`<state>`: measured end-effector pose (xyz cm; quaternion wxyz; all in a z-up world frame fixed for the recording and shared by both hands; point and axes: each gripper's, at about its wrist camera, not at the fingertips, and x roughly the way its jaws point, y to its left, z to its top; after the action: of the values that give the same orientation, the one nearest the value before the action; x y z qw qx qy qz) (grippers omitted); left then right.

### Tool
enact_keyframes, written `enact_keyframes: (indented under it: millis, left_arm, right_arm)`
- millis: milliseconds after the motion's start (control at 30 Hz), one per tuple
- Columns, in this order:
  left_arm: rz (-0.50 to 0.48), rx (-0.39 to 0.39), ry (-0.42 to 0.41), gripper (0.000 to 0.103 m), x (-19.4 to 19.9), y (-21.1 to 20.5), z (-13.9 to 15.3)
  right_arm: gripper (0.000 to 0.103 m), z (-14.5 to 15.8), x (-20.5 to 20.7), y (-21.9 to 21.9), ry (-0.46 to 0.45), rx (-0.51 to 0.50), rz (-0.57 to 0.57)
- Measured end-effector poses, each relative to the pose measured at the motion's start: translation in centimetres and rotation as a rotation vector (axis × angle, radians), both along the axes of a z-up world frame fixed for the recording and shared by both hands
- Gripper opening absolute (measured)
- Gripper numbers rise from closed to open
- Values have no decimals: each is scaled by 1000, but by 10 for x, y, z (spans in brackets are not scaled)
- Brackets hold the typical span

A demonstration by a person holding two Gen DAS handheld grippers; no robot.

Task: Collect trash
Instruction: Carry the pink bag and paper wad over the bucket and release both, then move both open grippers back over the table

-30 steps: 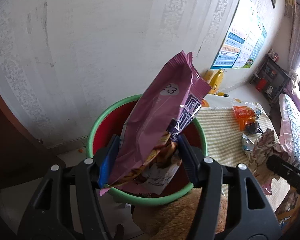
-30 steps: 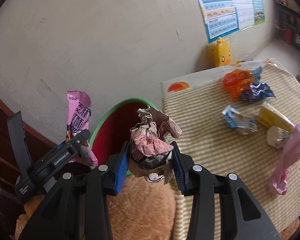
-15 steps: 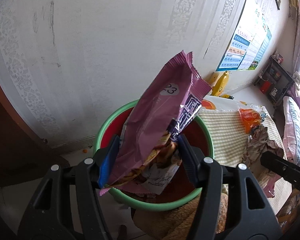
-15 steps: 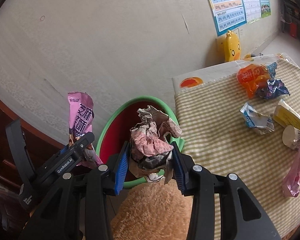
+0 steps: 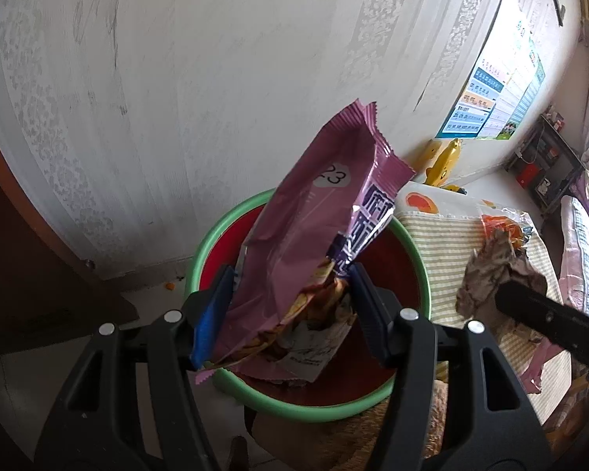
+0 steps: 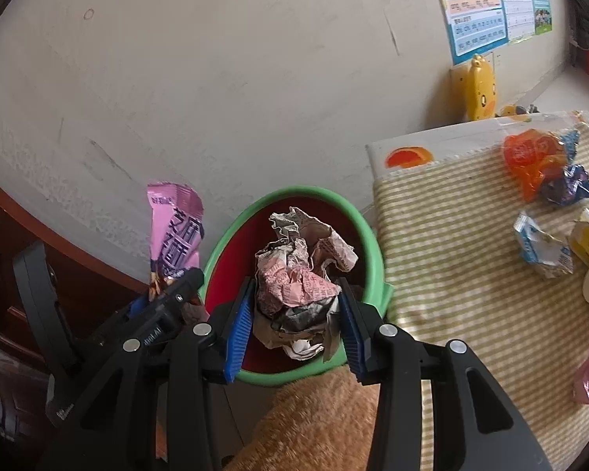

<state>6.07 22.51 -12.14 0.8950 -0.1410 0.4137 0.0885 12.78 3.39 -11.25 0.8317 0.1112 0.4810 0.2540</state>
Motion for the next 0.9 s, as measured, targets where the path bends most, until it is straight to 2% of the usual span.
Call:
enact_keyframes:
  millis: [133, 233, 367, 433, 567, 700, 800, 900]
  left_arm:
    - [4, -15, 18, 57, 4, 4, -5]
    - [-12, -30, 56, 69, 9, 5, -12]
    - [-1, -52, 63, 76, 7, 5, -16]
    - [-7, -49, 59, 77, 5, 2, -15]
    - [-38, -54, 48, 77, 3, -8, -9]
    - [-92, -52, 45, 77, 1, -28, -7]
    - [-145, -46, 50, 77, 0, -50, -6]
    - [-187, -37, 47, 77, -1, -69, -3]
  right_arm:
    - [47, 0, 9, 6, -8, 16, -10]
    - [73, 0, 14, 4, 3, 50, -23]
    - [72, 2, 11, -7, 8, 66, -41]
    - [72, 3, 3, -18, 5, 72, -51]
    - [72, 6, -17, -50, -42, 2, -90]
    - [73, 1, -40, -108, -63, -59, -222]
    - [74, -7, -53, -164, -55, -103, -378]
    - [75, -25, -64, -224, 14, -135, -556]
